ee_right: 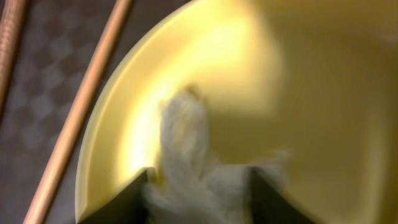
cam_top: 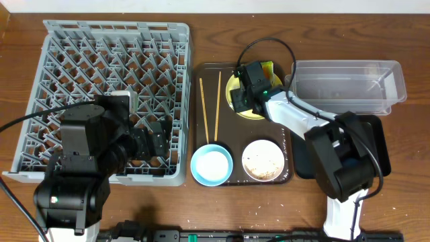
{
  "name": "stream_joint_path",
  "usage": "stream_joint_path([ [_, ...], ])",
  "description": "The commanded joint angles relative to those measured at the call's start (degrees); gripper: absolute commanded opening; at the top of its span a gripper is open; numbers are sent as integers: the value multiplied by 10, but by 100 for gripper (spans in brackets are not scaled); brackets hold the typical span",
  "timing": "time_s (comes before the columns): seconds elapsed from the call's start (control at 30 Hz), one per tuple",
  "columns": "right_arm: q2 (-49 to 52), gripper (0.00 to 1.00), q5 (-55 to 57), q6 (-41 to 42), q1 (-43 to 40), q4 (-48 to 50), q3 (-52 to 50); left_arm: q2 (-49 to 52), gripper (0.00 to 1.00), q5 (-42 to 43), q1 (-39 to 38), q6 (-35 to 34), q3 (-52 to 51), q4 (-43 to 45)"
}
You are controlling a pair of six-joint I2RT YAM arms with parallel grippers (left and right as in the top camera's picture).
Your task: Sort waste into correct bins and load items into the dishwasher
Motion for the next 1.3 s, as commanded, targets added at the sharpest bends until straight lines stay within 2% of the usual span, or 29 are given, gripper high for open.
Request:
stream_joint_path([
  [0.0,-5,16,7,0,-5,-6,7,-2,98,9,2,1,9,-2],
  [0.03,-20,1,7,8,-8,-20,7,-2,98,9,2,1,9,-2],
  [0.17,-90,1,7,76,-31,-67,7,-2,98,9,2,1,9,-2],
  [0.43,-247,1,57,92,-112,-132,7,-2,98,9,2,1,9,-2],
  [0.57,-258,1,115,97,-169,-167,5,-2,98,9,2,1,9,-2],
  [0.7,-213,1,119,98,-220,-154,-13,-2,98,9,2,1,9,-2],
  [0.77,-182,13,118,81,-238,-140,-16,-2,98,9,2,1,9,-2],
  [0.8,-165,25,111,71,-247,-138,-16,-2,98,9,2,1,9,-2],
  [0.87,-153,33,99,68,-257,-146,-15,-2,98,9,2,1,9,-2],
  [0.93,-163,49,78,48,-265,-148,-15,-2,98,9,2,1,9,-2],
  [1.0,-196,58,-2,16,-267,-139,-15,-2,98,9,2,1,9,-2],
  [1.17,-258,57,-217,-72,-223,-118,-15,-2,98,9,2,1,9,-2],
  [1.27,-249,58,-188,-71,-169,-132,-21,-2,98,9,2,1,9,-2],
])
